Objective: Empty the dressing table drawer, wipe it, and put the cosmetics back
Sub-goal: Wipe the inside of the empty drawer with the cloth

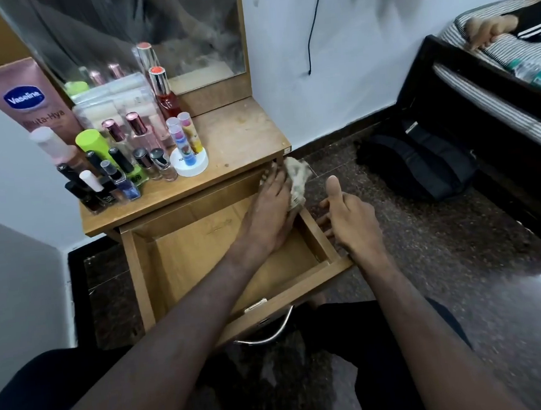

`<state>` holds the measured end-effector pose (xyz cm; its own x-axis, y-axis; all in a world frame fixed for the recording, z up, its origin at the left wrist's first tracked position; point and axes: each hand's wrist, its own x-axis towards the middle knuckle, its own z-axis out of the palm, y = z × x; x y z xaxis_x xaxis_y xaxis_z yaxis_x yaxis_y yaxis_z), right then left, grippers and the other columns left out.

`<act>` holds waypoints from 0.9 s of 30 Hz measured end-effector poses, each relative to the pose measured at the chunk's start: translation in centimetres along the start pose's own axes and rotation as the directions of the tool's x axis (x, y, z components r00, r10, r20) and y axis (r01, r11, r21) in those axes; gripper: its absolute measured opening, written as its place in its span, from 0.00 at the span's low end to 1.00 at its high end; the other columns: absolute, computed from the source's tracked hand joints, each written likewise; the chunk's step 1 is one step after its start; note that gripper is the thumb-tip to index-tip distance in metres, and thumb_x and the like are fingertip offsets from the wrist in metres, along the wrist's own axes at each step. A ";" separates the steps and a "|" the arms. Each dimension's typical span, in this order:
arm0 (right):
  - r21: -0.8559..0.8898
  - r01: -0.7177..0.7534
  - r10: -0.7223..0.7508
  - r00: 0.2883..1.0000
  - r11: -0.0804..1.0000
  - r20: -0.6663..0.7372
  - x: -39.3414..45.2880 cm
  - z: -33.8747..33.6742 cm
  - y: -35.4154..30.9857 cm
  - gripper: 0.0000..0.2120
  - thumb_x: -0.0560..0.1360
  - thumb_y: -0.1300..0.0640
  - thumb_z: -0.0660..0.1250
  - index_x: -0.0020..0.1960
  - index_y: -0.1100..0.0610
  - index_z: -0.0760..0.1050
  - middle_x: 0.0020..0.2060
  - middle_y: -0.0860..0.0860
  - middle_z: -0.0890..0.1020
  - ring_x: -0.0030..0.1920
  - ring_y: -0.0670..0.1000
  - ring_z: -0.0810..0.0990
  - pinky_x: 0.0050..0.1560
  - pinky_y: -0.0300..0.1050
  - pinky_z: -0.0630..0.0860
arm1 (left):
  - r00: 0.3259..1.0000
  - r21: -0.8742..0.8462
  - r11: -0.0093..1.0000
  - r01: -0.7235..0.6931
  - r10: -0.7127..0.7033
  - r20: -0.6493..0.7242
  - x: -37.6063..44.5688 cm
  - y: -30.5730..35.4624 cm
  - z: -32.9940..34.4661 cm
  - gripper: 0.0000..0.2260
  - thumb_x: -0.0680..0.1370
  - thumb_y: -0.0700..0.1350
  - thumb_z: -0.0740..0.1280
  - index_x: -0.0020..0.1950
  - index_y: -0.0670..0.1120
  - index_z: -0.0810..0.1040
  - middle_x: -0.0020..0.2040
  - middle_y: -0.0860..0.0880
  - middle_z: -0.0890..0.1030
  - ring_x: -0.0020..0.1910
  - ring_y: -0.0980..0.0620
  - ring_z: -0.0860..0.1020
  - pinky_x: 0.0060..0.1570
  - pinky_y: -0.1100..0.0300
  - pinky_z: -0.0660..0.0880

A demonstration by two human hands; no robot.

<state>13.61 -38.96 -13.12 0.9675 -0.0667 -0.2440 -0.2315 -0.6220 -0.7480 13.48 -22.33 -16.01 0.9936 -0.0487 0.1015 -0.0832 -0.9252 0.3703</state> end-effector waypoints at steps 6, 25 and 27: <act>-0.031 0.029 -0.030 0.999 0.999 -0.034 -0.3 -0.5 0.0 0.39 0.79 0.24 0.39 0.45 0.50 0.79 0.47 0.53 0.83 0.51 0.57 0.81 0.58 0.58 0.77 | 0.983 -0.180 0.967 -0.182 0.183 -0.010 -2.3 1.3 0.9 0.23 0.85 0.49 0.64 0.79 0.44 0.72 0.82 0.44 0.66 0.83 0.48 0.60 0.83 0.48 0.54; -0.132 0.137 -0.147 0.987 0.982 -0.069 -0.2 -0.5 0.2 0.36 0.81 0.28 0.40 0.48 0.49 0.79 0.36 0.47 0.85 0.41 0.50 0.84 0.47 0.50 0.77 | 0.754 -0.821 0.025 0.571 -0.411 0.512 -7.3 -0.6 -5.3 0.20 0.83 0.54 0.67 0.66 0.41 0.78 0.52 0.43 0.88 0.47 0.47 0.87 0.44 0.54 0.82; -0.255 0.192 -0.203 0.979 0.948 -0.020 -0.3 -0.3 0.1 0.33 0.83 0.31 0.42 0.47 0.50 0.78 0.39 0.47 0.84 0.42 0.51 0.82 0.48 0.52 0.77 | 0.671 -0.826 -0.045 0.561 -0.560 0.486 -6.5 -1.8 -5.1 0.17 0.85 0.54 0.65 0.66 0.42 0.79 0.50 0.43 0.89 0.43 0.47 0.88 0.38 0.56 0.82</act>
<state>13.39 -39.19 -12.92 0.9962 0.0456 -0.0743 -0.0079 -0.8013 -0.5982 6.77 -18.39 -12.61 0.7501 0.3027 -0.5880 0.4987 0.3252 0.8035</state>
